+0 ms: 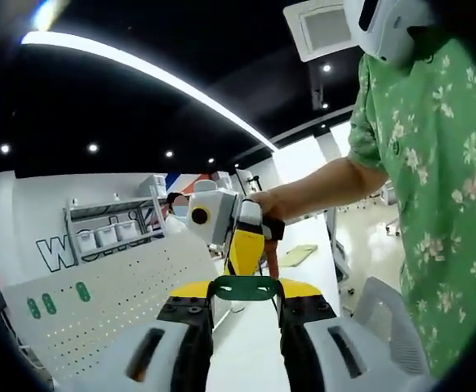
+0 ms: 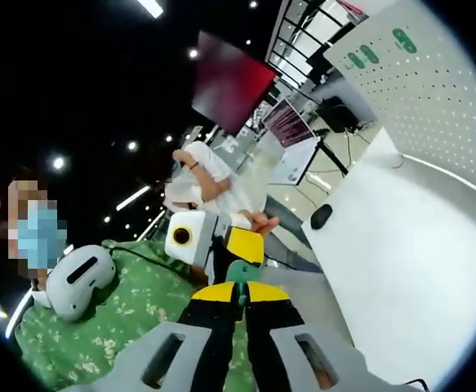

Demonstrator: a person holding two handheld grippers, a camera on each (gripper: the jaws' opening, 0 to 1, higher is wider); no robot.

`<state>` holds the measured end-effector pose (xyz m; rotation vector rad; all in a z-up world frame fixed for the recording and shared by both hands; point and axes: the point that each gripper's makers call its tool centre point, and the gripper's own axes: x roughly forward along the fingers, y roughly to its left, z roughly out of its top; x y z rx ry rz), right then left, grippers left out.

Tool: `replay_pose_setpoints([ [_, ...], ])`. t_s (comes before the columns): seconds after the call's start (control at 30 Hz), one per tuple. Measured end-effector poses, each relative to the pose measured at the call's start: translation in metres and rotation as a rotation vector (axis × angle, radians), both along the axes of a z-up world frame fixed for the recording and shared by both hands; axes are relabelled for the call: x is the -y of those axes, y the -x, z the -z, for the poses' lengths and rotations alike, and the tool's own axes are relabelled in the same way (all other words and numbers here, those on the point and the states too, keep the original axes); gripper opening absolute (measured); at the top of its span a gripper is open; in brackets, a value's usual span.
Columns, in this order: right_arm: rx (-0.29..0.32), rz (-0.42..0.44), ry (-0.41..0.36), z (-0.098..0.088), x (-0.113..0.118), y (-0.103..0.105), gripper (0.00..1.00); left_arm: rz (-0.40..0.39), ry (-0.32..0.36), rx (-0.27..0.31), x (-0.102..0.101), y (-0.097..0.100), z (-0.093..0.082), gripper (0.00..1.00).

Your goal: Insert the hook assembly into the mounting plate slot until the hook locks in place.

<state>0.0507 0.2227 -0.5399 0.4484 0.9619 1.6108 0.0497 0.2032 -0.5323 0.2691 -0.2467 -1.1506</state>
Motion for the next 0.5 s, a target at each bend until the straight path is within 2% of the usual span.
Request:
replay_pose_setpoints([
  [0.3, 0.0, 0.011, 0.008, 0.0023, -0.001, -0.0005, 0.02, -0.005, -0.009, -0.006, -0.0015, -0.0008, 0.0025, 0.31],
  [0.5, -0.029, 0.025, -0.009, 0.0032, -0.0022, -0.0035, 0.02, -0.022, 0.015, -0.078, -0.0043, -0.0053, 0.0062, 0.32],
])
